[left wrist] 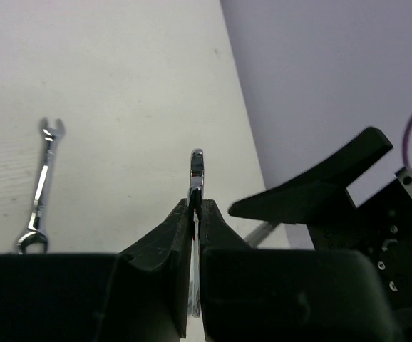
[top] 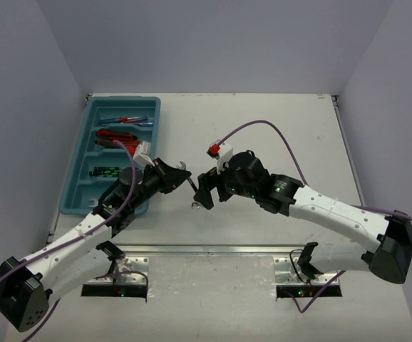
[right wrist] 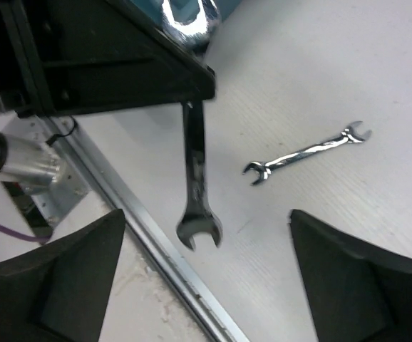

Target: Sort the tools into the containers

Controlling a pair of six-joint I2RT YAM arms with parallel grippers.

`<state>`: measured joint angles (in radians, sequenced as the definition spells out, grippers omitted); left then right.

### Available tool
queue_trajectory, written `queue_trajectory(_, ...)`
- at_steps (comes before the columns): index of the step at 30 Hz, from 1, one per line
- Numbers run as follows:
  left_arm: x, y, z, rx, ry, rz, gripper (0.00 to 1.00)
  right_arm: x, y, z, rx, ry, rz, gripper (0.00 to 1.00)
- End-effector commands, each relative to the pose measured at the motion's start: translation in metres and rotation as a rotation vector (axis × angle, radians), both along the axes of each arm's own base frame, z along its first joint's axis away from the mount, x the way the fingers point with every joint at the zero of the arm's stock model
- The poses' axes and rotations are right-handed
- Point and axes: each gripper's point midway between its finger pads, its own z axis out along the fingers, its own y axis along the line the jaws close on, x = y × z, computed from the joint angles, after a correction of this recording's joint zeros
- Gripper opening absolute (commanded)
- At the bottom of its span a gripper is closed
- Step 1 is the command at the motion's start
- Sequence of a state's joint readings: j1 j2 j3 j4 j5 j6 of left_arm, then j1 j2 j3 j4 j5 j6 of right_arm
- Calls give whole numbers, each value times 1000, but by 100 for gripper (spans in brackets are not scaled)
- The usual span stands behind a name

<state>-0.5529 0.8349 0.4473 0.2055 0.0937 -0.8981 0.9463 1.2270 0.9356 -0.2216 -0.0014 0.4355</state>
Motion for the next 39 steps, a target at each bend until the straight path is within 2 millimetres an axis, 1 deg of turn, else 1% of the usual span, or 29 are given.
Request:
queue_trajectory(1, 27, 59, 20, 172, 12, 266, 0, 25, -37, 24, -54, -126, -184, 99)
queue_trajectory(3, 39, 100, 21, 194, 54, 393, 0, 28, -53, 23, -65, -140, -231, 99)
queue_trajectory(5, 43, 132, 20, 213, 92, 494, 0, 31, -66, 19, -70, -141, -265, 99)
queue_trajectory(7, 43, 177, 10, 249, 173, 638, 0, 32, -73, 15, -76, -135, -279, 99)
queue_trajectory(8, 41, 199, 5, 263, 215, 704, 0, 32, -76, 13, -84, -131, -287, 99)
queue_trajectory(11, 30, 247, -19, 285, 339, 851, 0, 33, -83, 6, -100, -125, -299, 99)
queue_trajectory(13, 17, 270, -33, 262, 406, 946, 0, 35, -88, 1, -108, -116, -312, 99)
queue_trajectory(14, 13, 279, -36, 242, 415, 992, 0, 34, -89, -3, -114, -109, -312, 99)
queue_trajectory(15, 9, 279, -42, 243, 420, 995, 0, 36, -90, -3, -112, -106, -319, 99)
queue_trajectory(16, 4, 288, -47, 235, 416, 1045, 0, 35, -89, -8, -116, -88, -316, 99)
queue_trajectory(17, 2, 290, -49, 230, 418, 1056, 0, 34, -89, -11, -117, -82, -309, 99)
queue_trajectory(19, -4, 298, -54, 236, 429, 1104, 0, 31, -87, -22, -128, -51, -296, 99)
queue_trajectory(22, -8, 301, -63, 236, 441, 1128, 0, 33, -88, -34, -151, -27, -316, 99)
queue_trajectory(24, -8, 301, -71, 228, 452, 1136, 0, 38, -89, -40, -137, -5, -376, 99)
queue_trajectory(25, -8, 301, -72, 225, 455, 1136, 2, 41, -86, -42, -130, 7, -391, 99)
queue_trajectory(26, -9, 301, -74, 224, 458, 1136, 8, 42, -84, -44, -126, 14, -396, 99)
queue_trajectory(28, -9, 298, -79, 208, 464, 1129, 37, 48, -73, -52, -134, 60, -411, 99)
queue_trajectory(29, -9, 295, -81, 200, 465, 1119, 38, 52, -68, -56, -132, 87, -428, 99)
queue_trajectory(30, -9, 293, -84, 195, 468, 1108, 45, 54, -64, -49, -104, 99, -447, 99)
queue_trajectory(31, -9, 291, -84, 186, 461, 1098, 56, 58, -62, -63, -135, 140, -486, 99)
queue_trajectory(32, -9, 289, -84, 175, 461, 1091, 80, 60, -62, -73, -155, 204, -554, 99)
queue_trajectory(33, -10, 287, -83, 167, 463, 1088, 95, 61, -61, -81, -171, 255, -610, 99)
queue_trajectory(34, -11, 287, -80, 163, 464, 1090, 100, 64, -59, -88, -185, 292, -650, 99)
queue_trajectory(35, -11, 286, -76, 165, 459, 1084, 100, 65, -58, -93, -191, 321, -688, 99)
queue_trajectory(36, -11, 285, -72, 177, 451, 1072, 100, 70, -51, -90, -174, 340, -714, 99)
queue_trajectory(37, -9, 284, -64, 183, 431, 1057, 100, 71, -48, -94, -171, 365, -742, 99)
queue_trajectory(38, -6, 279, -45, 204, 364, 1004, 100, 73, -39, -101, -155, 414, -767, 98)
queue_trajectory(39, -3, 276, -36, 220, 334, 972, 100, 74, -34, -104, -143, 439, -774, 97)
